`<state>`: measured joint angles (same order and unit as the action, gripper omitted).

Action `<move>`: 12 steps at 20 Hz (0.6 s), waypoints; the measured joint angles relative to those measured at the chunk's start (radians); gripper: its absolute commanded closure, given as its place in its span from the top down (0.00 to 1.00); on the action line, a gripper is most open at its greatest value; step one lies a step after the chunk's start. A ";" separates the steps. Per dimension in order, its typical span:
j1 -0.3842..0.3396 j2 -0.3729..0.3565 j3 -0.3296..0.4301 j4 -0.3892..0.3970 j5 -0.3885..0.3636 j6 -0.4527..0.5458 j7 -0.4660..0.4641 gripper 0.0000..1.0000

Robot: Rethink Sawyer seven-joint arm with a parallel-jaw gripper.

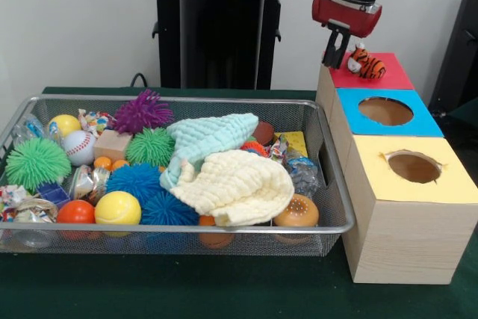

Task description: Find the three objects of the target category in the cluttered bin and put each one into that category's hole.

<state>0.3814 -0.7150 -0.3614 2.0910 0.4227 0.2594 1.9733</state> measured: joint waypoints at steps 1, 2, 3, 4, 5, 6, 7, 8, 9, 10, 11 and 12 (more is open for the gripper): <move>0.003 0.000 0.000 0.000 0.000 0.000 0.000 0.00; 0.007 0.000 -0.001 0.000 0.000 0.000 0.000 0.00; 0.008 0.000 -0.001 0.000 0.000 0.000 0.000 0.00; 0.010 0.000 -0.001 0.000 0.000 0.000 0.000 0.00; 0.012 0.000 -0.001 0.000 0.000 0.000 0.000 0.00; 0.015 0.000 -0.002 0.000 0.000 0.000 0.000 0.00; 0.016 0.000 -0.002 0.000 0.000 0.000 0.000 0.00; 0.018 0.000 -0.003 0.000 0.000 0.001 0.000 0.00; 0.020 0.001 -0.003 0.000 0.000 0.002 0.000 0.00; 0.021 0.001 -0.004 0.000 0.000 0.003 0.000 0.00; 0.022 0.001 -0.005 0.000 0.000 0.006 0.000 0.00; 0.023 0.001 -0.005 0.000 0.000 0.008 0.000 0.00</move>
<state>0.4042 -0.7138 -0.3665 2.0912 0.4227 0.2672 1.9733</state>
